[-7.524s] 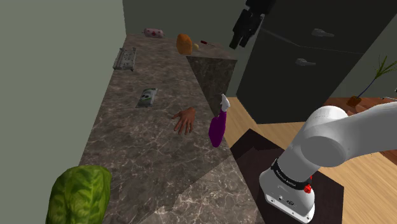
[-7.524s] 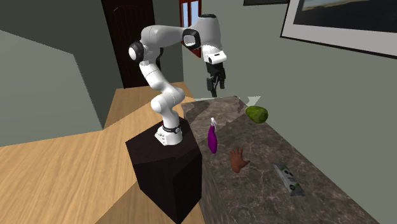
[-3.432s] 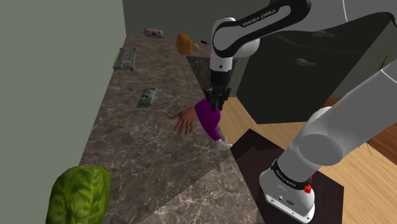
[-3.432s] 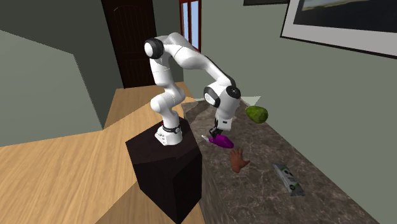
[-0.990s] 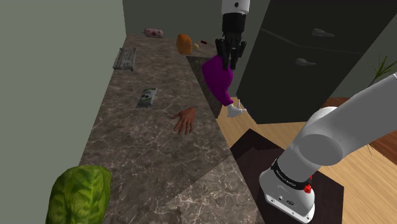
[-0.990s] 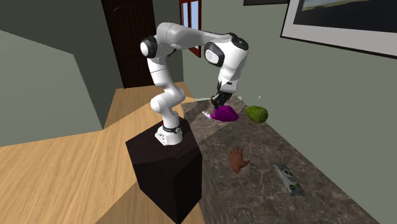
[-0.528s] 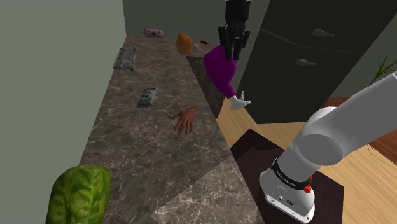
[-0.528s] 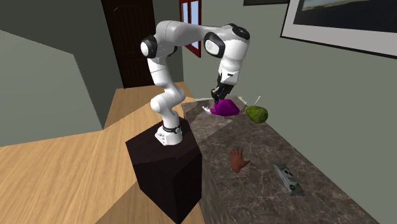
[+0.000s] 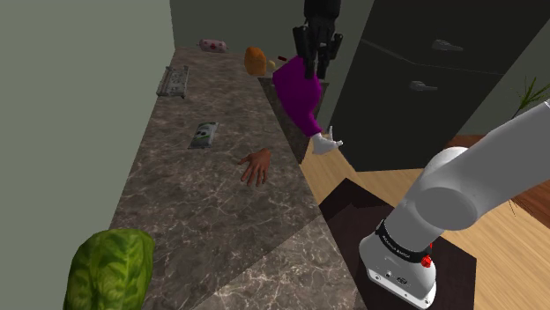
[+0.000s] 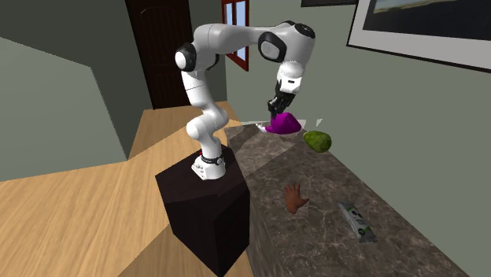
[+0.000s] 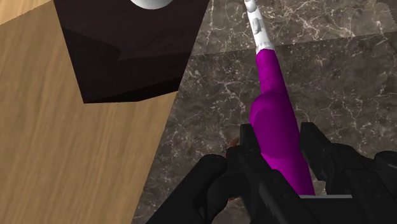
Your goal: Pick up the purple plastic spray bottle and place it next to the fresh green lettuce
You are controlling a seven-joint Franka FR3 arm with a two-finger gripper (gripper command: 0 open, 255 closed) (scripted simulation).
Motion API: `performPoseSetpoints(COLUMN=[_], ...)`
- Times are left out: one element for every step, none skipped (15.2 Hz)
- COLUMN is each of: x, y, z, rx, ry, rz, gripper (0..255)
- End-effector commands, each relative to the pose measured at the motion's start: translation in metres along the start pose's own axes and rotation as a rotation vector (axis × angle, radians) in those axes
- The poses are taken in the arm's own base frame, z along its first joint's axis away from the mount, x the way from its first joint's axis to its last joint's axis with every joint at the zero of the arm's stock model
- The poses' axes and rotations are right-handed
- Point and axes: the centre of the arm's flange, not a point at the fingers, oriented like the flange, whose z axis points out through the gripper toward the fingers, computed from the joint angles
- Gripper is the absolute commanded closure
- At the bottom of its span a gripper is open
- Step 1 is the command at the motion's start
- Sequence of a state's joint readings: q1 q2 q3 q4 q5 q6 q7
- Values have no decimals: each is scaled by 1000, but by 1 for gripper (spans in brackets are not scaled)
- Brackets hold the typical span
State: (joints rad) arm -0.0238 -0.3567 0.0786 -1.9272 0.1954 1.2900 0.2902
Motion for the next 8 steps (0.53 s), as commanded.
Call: performPoseSetpoints(x=[-12, -17, -22, -27, -32, -37, -42, -47], y=[-22, -34, -46, -58, -70, -82, -94, -106], z=[7, 10, 13, 15, 18, 20, 23, 25], rx=[0, 0, 0, 0, 0, 0, 0, 0], ry=[0, 0, 0, 0, 0, 0, 0, 0], rz=[1, 1, 1, 1, 1, 1, 1, 1], gripper=[255, 255, 255, 255, 255, 255, 255, 255])
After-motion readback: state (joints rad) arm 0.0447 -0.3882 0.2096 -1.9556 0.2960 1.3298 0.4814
